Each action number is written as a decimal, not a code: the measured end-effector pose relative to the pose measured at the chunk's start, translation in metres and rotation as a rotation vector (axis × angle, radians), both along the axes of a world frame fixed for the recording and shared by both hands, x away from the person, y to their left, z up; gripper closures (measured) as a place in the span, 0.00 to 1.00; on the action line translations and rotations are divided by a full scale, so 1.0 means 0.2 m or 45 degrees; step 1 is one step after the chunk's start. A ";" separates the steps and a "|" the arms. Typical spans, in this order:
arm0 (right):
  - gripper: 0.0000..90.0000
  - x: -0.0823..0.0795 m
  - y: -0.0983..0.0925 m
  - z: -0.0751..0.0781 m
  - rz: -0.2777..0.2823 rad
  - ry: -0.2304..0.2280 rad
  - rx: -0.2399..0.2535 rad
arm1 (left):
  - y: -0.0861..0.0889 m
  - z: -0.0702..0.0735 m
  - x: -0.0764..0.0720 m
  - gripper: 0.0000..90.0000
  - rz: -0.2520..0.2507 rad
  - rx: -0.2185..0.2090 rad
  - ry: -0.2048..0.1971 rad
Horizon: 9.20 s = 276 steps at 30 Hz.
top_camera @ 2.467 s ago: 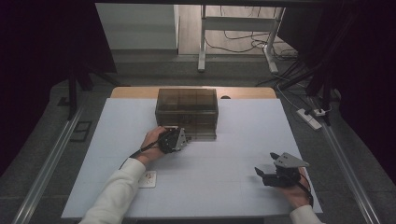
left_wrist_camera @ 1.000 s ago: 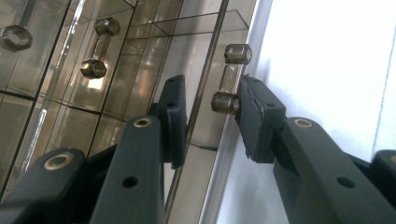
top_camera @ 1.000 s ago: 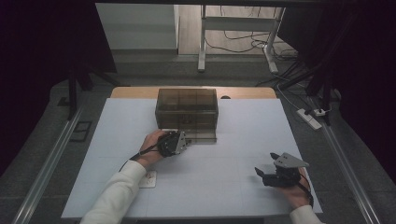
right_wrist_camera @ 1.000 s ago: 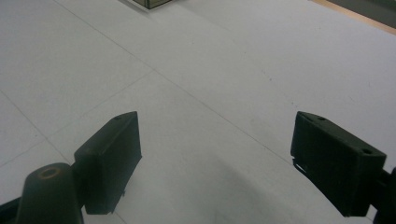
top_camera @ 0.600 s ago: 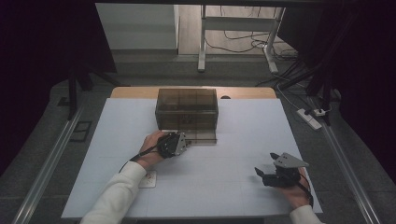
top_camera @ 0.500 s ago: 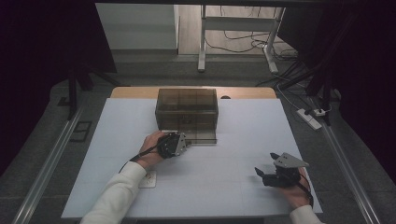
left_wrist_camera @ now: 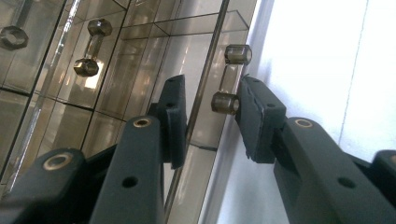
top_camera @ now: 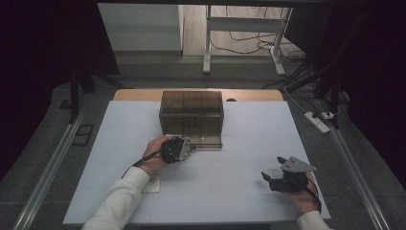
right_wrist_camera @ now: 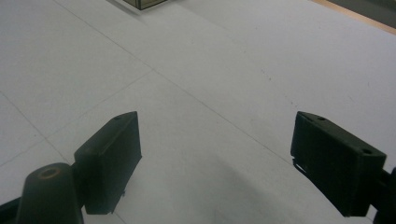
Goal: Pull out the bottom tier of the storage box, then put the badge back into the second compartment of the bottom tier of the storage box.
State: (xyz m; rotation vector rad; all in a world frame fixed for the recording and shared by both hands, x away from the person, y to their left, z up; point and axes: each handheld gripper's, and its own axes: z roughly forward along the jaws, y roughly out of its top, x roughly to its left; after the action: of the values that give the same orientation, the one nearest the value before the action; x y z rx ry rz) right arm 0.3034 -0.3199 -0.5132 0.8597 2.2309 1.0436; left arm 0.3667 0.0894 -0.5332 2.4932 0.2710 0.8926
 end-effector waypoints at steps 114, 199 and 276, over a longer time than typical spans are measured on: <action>0.17 0.00 0.00 0.00 0.005 -0.001 0.005 | 0.30 0.26 -0.19 0.31 -0.014 -0.317 0.429; 0.17 0.00 0.01 -0.01 0.016 0.005 -0.011 | 0.54 0.11 -0.43 0.26 0.062 -0.262 0.569; 0.17 0.00 0.01 -0.01 0.009 -0.002 -0.011 | 0.56 0.08 -0.42 0.37 -0.014 -0.391 0.601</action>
State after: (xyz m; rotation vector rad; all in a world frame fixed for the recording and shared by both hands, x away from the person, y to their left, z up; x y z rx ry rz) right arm 0.3033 -0.3181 -0.5148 0.8476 2.2373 1.0372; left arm 0.2831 0.2009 -0.5169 2.3747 0.5058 0.2201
